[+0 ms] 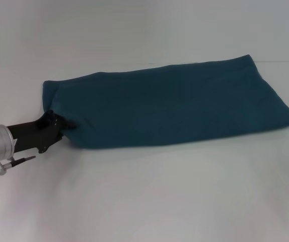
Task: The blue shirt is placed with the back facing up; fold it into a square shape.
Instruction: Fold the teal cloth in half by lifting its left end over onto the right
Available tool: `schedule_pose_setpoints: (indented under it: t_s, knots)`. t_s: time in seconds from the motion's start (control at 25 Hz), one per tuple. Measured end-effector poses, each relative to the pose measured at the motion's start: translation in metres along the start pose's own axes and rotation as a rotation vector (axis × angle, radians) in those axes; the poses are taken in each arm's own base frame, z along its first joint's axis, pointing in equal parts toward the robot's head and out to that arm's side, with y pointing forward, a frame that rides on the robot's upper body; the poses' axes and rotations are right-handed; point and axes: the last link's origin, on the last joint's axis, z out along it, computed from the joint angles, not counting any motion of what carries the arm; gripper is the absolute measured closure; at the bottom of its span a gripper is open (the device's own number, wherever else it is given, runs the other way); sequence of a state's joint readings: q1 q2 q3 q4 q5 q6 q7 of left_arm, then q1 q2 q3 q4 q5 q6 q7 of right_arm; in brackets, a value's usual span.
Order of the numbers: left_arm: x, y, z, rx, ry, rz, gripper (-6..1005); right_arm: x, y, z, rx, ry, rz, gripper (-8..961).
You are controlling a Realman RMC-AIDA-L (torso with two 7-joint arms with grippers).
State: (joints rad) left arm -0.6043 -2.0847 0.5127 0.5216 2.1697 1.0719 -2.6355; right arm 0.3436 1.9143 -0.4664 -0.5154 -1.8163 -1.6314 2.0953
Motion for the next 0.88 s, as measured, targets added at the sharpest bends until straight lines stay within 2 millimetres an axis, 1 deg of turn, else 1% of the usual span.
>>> schedule_pose_setpoints:
  t_s: [0.04, 0.16, 0.28, 0.68, 0.88]
  knots:
    - [0.000, 0.000, 0.000, -0.003, 0.000, 0.015, 928, 0.000, 0.000, 0.000, 0.000, 0.000, 0.000, 211]
    - [0.002, 0.002, -0.002, -0.011, 0.003, 0.072, 932, 0.000, 0.000, 0.000, 0.001, -0.001, 0.001, 213]
    - [0.008, 0.000, -0.011, -0.002, 0.022, 0.134, 936, 0.001, -0.001, -0.001, 0.001, -0.004, 0.007, 214]
    - [0.038, -0.033, -0.068, 0.089, 0.175, 0.193, 946, 0.005, -0.005, 0.000, -0.001, -0.029, 0.055, 220]
    - [0.047, -0.046, -0.084, 0.131, 0.241, 0.214, 948, 0.006, -0.008, 0.001, 0.016, -0.032, 0.059, 222]
